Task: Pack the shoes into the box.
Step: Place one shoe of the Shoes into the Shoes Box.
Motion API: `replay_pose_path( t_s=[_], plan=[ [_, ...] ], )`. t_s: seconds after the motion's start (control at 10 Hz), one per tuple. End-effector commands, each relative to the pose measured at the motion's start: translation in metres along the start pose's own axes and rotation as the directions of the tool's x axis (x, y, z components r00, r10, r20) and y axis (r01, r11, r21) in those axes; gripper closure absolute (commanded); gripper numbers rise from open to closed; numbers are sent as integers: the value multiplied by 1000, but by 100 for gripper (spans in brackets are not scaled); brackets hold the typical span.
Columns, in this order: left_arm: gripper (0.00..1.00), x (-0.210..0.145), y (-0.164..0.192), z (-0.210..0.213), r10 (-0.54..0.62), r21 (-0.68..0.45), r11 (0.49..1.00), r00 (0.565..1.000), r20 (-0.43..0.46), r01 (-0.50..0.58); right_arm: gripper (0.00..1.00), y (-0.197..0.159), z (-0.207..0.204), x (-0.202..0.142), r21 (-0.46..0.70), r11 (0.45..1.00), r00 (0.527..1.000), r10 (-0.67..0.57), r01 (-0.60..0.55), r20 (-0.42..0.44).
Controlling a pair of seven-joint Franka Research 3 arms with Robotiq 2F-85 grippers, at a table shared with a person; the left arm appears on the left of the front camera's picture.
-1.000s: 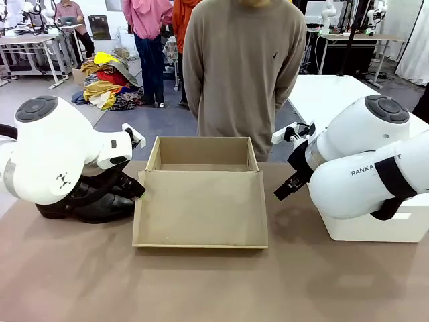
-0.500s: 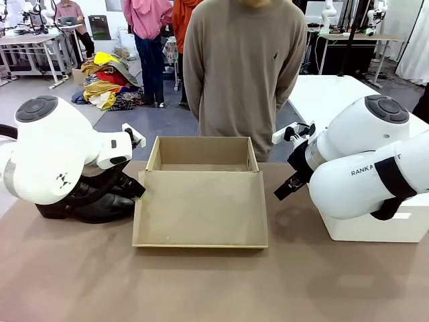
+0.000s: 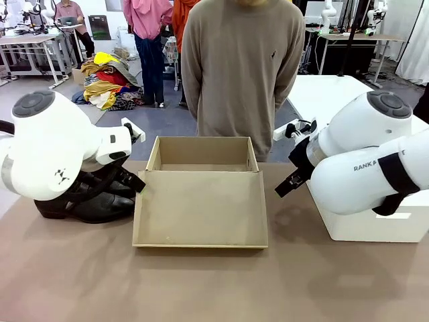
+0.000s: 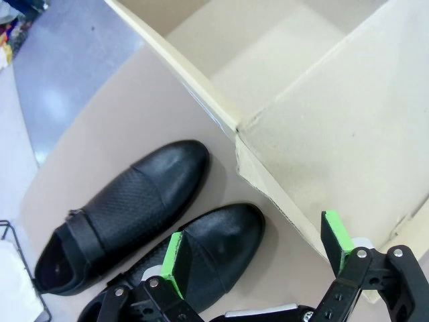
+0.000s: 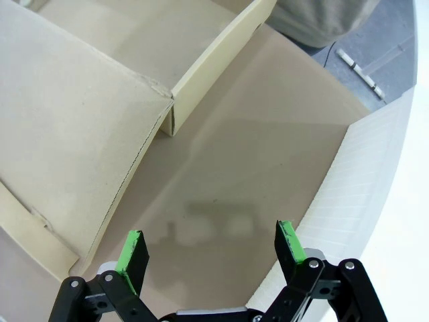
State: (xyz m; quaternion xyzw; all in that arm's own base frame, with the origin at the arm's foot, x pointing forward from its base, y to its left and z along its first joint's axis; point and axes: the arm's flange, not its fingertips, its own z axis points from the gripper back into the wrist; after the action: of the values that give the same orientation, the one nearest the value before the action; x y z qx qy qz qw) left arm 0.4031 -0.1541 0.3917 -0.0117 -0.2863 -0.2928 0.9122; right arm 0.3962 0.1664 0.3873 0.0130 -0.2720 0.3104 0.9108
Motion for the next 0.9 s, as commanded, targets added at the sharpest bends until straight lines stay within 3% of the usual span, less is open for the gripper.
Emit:
replay_pose_path(
  t_s=[0.0, 0.2, 0.3, 0.8],
  plan=[
    [0, 10, 0, 33, -13, 33, 999, 1000, 6, 13, 0, -10, 34, 15, 21, 1000, 1000, 5, -5, -7],
    [0, 20, 7, 61, -31, 60, 998, 999, -31, 33, 0, -14, 61, 24, 71, 997, 1000, 31, -31, -2],
    [0, 26, 13, 76, -86, 42, 995, 996, -8, 87, 0, -17, 75, 26, 106, 993, 998, 59, -60, 17],
    [0, 8, 58, 138, -290, -155, 940, 951, 106, 304, 0, -46, 134, 5, 289, 904, 945, 272, -316, 182]
  ],
)
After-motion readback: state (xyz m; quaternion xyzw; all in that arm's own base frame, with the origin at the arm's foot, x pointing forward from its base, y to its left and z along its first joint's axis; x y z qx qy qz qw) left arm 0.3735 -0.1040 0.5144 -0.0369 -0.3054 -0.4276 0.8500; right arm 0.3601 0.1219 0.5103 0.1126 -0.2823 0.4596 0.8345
